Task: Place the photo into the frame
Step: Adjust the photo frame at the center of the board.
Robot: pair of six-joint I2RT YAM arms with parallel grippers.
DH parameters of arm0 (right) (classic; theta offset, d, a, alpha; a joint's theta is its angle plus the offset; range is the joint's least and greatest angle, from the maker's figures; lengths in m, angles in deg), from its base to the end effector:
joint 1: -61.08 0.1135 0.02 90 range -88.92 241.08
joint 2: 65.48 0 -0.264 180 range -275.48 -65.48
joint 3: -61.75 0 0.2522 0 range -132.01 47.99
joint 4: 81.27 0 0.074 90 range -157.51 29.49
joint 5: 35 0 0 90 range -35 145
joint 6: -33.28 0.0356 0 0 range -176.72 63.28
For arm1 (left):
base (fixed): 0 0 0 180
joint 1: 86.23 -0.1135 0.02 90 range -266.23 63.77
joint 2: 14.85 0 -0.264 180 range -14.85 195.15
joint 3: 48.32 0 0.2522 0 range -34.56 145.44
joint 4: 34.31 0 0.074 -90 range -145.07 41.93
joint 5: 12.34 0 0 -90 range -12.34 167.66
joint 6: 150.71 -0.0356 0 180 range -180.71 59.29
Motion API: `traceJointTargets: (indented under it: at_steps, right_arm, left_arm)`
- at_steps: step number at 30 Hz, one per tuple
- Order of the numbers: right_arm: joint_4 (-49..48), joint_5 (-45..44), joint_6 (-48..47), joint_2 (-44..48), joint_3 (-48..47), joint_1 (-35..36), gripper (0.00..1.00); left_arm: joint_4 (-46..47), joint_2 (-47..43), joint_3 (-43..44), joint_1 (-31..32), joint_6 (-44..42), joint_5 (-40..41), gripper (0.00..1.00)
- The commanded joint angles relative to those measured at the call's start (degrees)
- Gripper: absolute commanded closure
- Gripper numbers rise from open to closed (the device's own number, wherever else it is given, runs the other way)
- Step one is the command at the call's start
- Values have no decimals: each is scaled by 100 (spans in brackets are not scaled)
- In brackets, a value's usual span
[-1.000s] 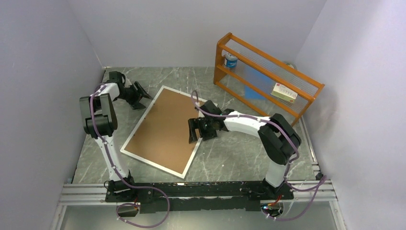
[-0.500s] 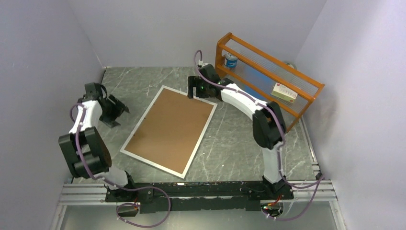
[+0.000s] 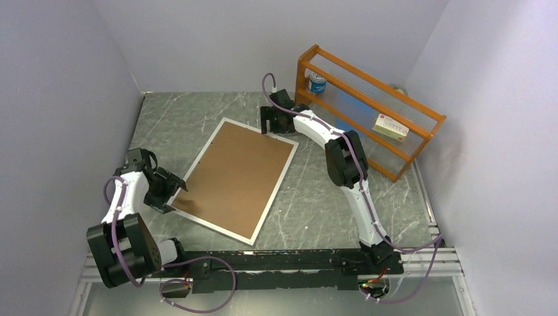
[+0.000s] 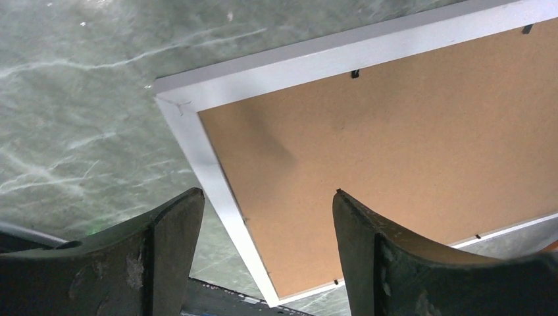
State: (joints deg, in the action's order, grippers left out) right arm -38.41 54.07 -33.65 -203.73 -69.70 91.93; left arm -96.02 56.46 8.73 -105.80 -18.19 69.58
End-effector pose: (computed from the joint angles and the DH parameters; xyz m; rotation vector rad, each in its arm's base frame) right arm 0.4625 0.2756 0.1759 -0.1608 2.4731 0.3948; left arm 0.1961 0.0644 0.1955 -1.4828 2.5126 -0.2733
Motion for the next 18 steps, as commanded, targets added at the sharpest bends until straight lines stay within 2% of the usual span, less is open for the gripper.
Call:
traceJointTargets:
  at_steps: [1, 8, 15, 18]
  right_arm:
    - [-144, 71, -86, 0, -49, 26, 14]
    - [-217, 413, 48, -98, 163, -21, 15]
    - [-172, 749, 111, 90, 480, -73, 17]
    - [-317, 957, 225, 458, 982, -111, 17]
  left_arm:
    - [-264, -354, -118, -8, 374, 366, 23]
    - [-394, -461, -207, -11, 696, 774, 23]
    - [484, 194, -442, -7, 378, 12, 29]
    - [912, 396, -510, -9, 277, -333, 31]
